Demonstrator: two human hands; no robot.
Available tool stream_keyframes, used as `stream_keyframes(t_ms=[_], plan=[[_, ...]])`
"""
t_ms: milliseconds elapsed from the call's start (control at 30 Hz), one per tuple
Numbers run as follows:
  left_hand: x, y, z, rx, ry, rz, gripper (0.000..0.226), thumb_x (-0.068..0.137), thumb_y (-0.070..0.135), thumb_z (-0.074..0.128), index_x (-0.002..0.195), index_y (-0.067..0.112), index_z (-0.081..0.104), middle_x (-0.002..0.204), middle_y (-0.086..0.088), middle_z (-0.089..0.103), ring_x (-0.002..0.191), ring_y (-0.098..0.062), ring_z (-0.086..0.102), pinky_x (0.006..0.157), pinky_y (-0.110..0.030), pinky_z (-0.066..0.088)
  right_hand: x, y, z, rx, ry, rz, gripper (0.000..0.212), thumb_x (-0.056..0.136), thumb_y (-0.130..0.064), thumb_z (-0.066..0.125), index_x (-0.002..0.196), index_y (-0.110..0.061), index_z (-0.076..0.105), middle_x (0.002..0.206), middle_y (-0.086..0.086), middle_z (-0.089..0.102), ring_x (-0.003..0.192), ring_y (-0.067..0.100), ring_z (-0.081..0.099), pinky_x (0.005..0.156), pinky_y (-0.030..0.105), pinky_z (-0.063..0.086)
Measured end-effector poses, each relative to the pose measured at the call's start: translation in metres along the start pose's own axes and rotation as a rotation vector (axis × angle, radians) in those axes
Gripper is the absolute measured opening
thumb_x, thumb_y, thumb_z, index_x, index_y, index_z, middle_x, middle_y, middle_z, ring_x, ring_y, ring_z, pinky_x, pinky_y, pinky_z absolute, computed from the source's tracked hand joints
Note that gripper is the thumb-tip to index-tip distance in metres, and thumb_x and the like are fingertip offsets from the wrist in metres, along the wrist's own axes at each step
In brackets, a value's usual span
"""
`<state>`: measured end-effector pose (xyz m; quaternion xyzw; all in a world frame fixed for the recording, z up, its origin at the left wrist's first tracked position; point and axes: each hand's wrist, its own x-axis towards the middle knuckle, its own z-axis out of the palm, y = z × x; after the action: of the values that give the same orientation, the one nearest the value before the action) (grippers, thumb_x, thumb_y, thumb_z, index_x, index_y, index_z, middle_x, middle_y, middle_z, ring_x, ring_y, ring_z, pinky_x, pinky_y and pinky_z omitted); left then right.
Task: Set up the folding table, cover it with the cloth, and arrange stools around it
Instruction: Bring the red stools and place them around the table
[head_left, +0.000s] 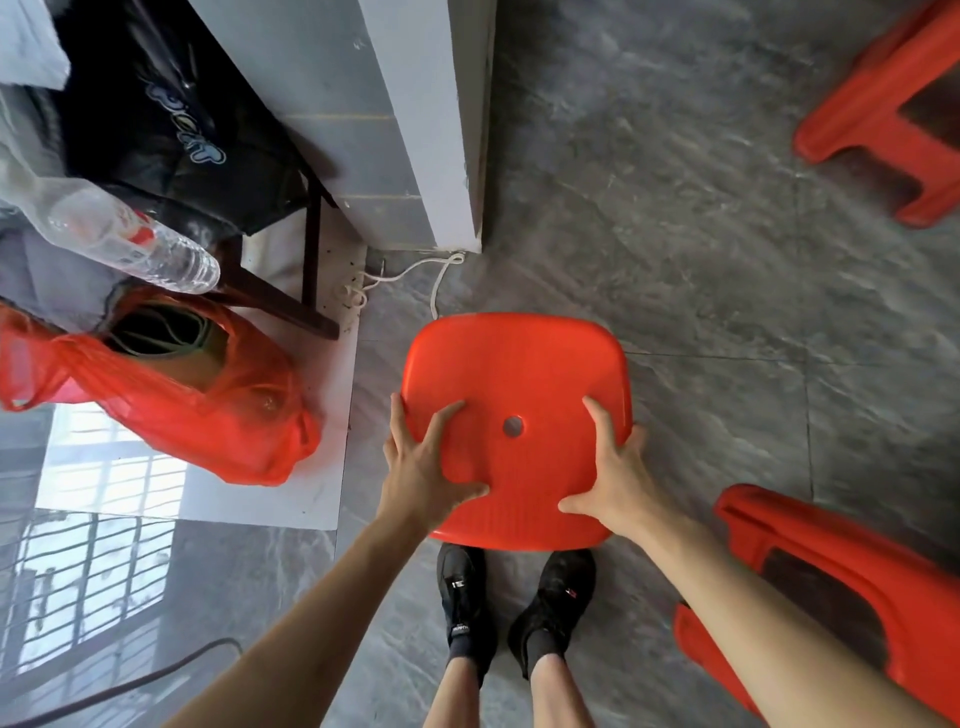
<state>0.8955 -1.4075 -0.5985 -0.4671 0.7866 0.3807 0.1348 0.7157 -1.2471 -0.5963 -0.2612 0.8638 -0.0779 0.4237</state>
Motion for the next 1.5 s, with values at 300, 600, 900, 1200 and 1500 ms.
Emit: stream_keyframes(t_ms=[300, 600, 900, 1200, 1500], plan=[[-0.011, 0.018, -0.003, -0.073, 0.052, 0.008, 0.094, 0.059, 0.040, 0.087, 0.135, 0.056, 0.035, 0.159, 0.007, -0.012, 0.139, -0.039, 0.025, 0.099, -0.051, 0.043, -0.013, -0.004, -0.022, 0.115, 0.028, 0.037, 0.125, 0.056, -0.046, 0.090, 0.138, -0.059, -0.003, 0.130, 0.014, 0.027, 0.115, 0.035, 0.046, 0.094, 0.049, 0.049], [-0.047, 0.093, -0.044, -0.020, 0.129, 0.206, 0.088, 0.060, 0.055, 0.082, 0.139, 0.047, 0.043, 0.157, 0.018, 0.011, 0.138, -0.030, 0.032, 0.109, -0.043, 0.033, -0.074, -0.007, -0.102, 0.155, 0.121, 0.030, 0.118, 0.062, -0.049, 0.086, 0.146, -0.056, 0.004, 0.136, 0.016, 0.026, 0.127, 0.037, 0.039, 0.105, 0.045, 0.041], [-0.140, 0.231, -0.136, 0.185, 0.090, 0.441, 0.098, 0.049, 0.073, 0.064, 0.140, 0.052, 0.034, 0.154, 0.024, 0.008, 0.139, -0.028, 0.030, 0.104, -0.051, 0.037, -0.214, -0.002, -0.228, 0.344, 0.264, 0.037, 0.116, 0.060, -0.041, 0.089, 0.150, -0.046, 0.016, 0.146, 0.016, 0.037, 0.135, 0.029, 0.038, 0.113, 0.039, 0.032], [-0.214, 0.408, -0.197, 0.315, 0.030, 0.657, 0.094, 0.063, 0.050, 0.084, 0.145, 0.036, 0.040, 0.160, 0.004, 0.015, 0.144, -0.019, 0.026, 0.115, -0.053, 0.022, -0.336, 0.033, -0.367, 0.451, 0.451, -0.008, 0.090, 0.071, -0.018, 0.085, 0.147, -0.030, 0.038, 0.146, 0.003, 0.046, 0.130, 0.019, 0.046, 0.103, 0.025, 0.035], [-0.228, 0.537, -0.210, 0.306, 0.042, 0.876, 0.088, 0.060, 0.061, 0.080, 0.138, 0.040, 0.047, 0.157, 0.008, 0.022, 0.140, -0.017, 0.033, 0.114, -0.050, 0.028, -0.396, 0.073, -0.462, 0.566, 0.595, 0.025, 0.084, 0.073, -0.039, 0.082, 0.145, -0.034, 0.038, 0.147, -0.005, 0.042, 0.130, 0.019, 0.045, 0.096, 0.029, 0.039]])
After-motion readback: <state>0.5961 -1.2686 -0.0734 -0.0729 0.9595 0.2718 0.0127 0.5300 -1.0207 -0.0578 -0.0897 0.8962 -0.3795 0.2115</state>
